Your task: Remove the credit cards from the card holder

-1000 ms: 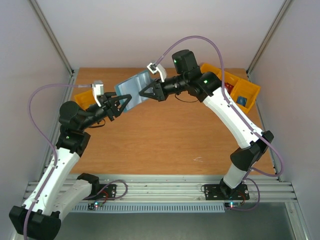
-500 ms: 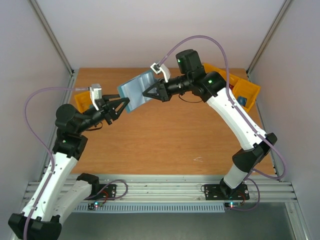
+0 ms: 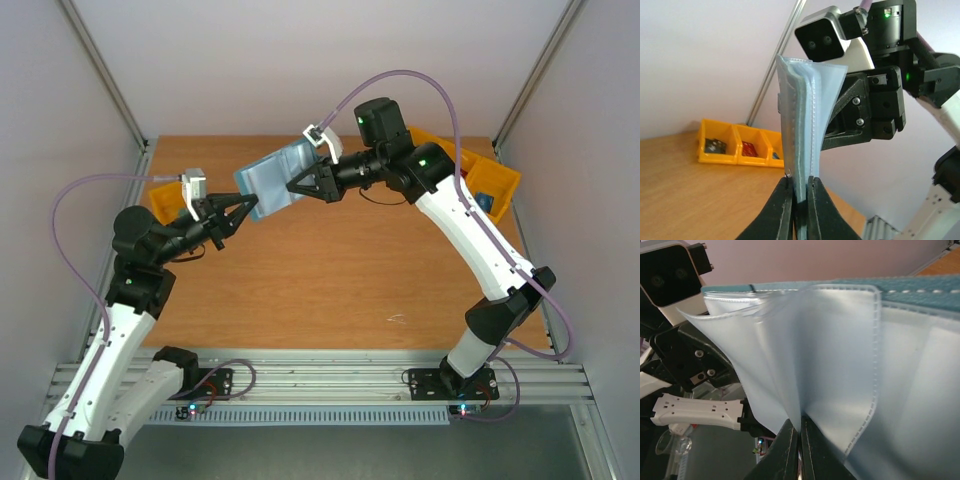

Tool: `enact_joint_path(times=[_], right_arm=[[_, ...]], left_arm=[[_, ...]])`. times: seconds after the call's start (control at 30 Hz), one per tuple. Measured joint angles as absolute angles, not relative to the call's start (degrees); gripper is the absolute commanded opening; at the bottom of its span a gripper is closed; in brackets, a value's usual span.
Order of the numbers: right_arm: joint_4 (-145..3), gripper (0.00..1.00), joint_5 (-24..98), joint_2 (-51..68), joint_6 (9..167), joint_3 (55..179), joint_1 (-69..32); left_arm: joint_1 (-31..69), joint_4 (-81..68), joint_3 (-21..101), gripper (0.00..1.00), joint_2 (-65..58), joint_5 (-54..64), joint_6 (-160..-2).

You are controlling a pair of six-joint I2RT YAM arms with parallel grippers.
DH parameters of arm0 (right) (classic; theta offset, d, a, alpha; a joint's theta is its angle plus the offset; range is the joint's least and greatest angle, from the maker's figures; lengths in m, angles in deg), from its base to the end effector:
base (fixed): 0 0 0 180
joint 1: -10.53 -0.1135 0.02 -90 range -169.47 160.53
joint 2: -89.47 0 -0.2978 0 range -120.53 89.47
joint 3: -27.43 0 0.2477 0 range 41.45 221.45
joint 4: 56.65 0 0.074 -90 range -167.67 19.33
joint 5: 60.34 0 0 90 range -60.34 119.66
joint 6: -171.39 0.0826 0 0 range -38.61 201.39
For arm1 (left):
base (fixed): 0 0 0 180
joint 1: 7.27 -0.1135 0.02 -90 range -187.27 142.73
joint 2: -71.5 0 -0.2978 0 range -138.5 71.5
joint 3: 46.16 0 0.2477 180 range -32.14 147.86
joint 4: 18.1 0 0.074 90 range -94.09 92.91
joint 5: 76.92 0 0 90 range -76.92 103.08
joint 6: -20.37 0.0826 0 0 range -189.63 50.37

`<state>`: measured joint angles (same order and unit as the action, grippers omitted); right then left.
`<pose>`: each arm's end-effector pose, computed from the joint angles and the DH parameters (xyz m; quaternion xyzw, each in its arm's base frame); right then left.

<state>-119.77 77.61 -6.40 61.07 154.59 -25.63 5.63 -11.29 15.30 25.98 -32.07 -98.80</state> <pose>0.2642 0.2690 0.4702 -0.5518 0.6100 0.4129 0.3910 0.1625 -0.0973 0.4150 0.2045 0.6342 -0.4847 0.5666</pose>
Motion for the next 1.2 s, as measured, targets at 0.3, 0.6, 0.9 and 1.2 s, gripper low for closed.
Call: enact_joint_path(times=[0.3,0.6,0.9,1.2], right_arm=[[-119.9,0.29,74.9,-6.4,61.7,154.6,-26.1],[-120.5,0.64,59.7,-6.4,59.1,154.6,-30.4],[-119.8,0.74,46.9,-6.6,55.6,154.8,-37.8],[-119.6,0.93,40.7,-9.0,56.4,158.3,-37.9]], left_arm=[[5.5,-10.6,15.3,0.0,24.8,-32.0,-97.7],[5.5,-6.5,15.3,0.0,24.7,-26.5,-96.1],[5.5,-5.5,15.3,0.0,24.7,-24.2,-94.8],[5.5,-5.5,15.3,0.0,24.8,-22.9,-94.0]])
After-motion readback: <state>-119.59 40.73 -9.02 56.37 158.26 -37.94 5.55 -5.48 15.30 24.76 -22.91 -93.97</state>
